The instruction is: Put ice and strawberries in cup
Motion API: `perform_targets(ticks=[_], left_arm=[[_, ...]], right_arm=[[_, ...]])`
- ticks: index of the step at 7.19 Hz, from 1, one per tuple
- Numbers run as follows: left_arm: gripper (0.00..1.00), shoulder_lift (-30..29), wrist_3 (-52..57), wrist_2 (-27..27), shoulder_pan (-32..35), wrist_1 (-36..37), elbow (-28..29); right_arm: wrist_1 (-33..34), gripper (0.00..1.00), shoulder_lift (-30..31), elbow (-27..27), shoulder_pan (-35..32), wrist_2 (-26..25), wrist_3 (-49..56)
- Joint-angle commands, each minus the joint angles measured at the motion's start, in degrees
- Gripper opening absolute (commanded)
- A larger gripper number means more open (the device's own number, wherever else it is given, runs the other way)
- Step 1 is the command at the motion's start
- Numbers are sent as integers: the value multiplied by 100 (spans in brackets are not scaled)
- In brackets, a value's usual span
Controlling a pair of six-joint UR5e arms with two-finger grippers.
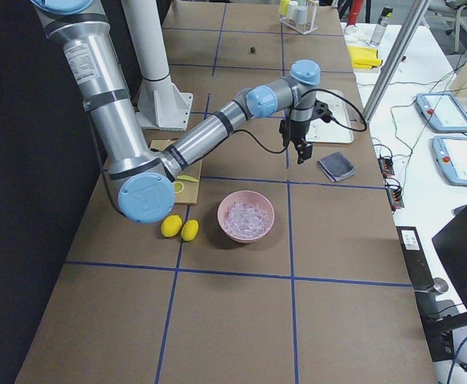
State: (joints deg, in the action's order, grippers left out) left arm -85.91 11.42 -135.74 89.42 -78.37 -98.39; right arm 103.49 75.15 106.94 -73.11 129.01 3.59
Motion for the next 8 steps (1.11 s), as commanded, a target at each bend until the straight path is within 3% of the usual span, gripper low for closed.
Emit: perform_targets(ticks=[1, 4, 6, 8], left_arm=[[100, -13, -8, -6, -4, -81, -49], [100, -31, -8, 12, -4, -783, 56], [100, -83, -8, 21, -4, -793, 30], [100, -616, -531, -5, -21, -715, 92]], right_arm=[[-22, 100, 1023, -7, -790, 177, 432], [-13, 100, 2018, -86, -1642, 229, 1212], [-48, 99, 2546, -95, -1978, 353, 1249], [-180, 99, 2566, -130, -2023, 353, 1092]])
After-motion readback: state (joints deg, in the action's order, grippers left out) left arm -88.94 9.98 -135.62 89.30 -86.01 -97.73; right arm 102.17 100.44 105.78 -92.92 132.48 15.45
